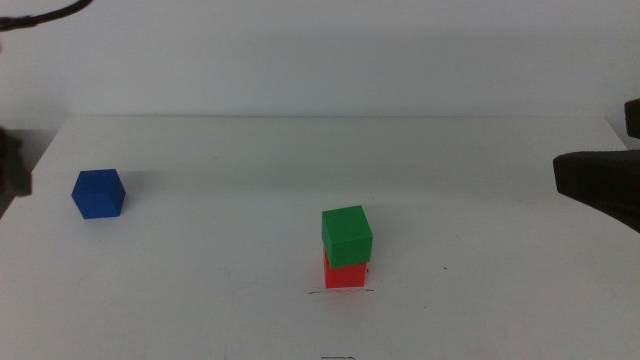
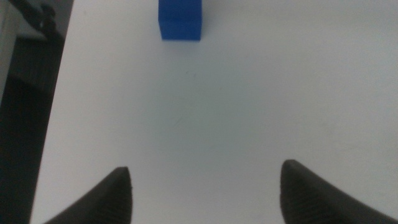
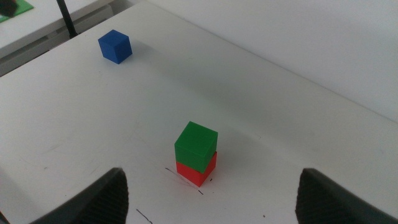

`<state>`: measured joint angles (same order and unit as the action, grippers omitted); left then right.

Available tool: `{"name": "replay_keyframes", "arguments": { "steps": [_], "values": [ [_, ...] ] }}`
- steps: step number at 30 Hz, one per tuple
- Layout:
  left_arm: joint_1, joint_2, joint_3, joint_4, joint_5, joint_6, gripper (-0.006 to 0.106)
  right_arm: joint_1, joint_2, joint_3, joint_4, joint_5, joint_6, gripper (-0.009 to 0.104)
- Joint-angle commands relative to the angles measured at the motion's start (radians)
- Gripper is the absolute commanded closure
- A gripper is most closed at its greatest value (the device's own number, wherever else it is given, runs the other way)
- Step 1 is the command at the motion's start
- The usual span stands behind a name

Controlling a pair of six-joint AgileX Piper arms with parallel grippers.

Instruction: Stack red cubes first, then green, then blue cubes in a specific spot.

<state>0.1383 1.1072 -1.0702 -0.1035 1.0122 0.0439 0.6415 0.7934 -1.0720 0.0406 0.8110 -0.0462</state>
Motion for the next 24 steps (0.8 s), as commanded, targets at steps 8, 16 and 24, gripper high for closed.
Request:
{"name": "replay_keyframes", "arguments": {
  "steps": [8, 16, 24],
  "values": [
    [0.001, 0.326, -0.328, 0.014, 0.085, 0.02, 0.007, -0.009, -0.004, -0.029, -0.005, -0.072, -0.012, 0.001],
    [0.001, 0.545, -0.514, 0.021, 0.088, 0.081, 0.007, -0.009, -0.004, -0.029, -0.005, -0.072, -0.012, 0.001],
    [0.002, 0.739, -0.716, 0.029, 0.144, 0.137, 0.007, -0.009, -0.004, -0.029, -0.005, -0.072, -0.012, 0.001]
  ]
}}
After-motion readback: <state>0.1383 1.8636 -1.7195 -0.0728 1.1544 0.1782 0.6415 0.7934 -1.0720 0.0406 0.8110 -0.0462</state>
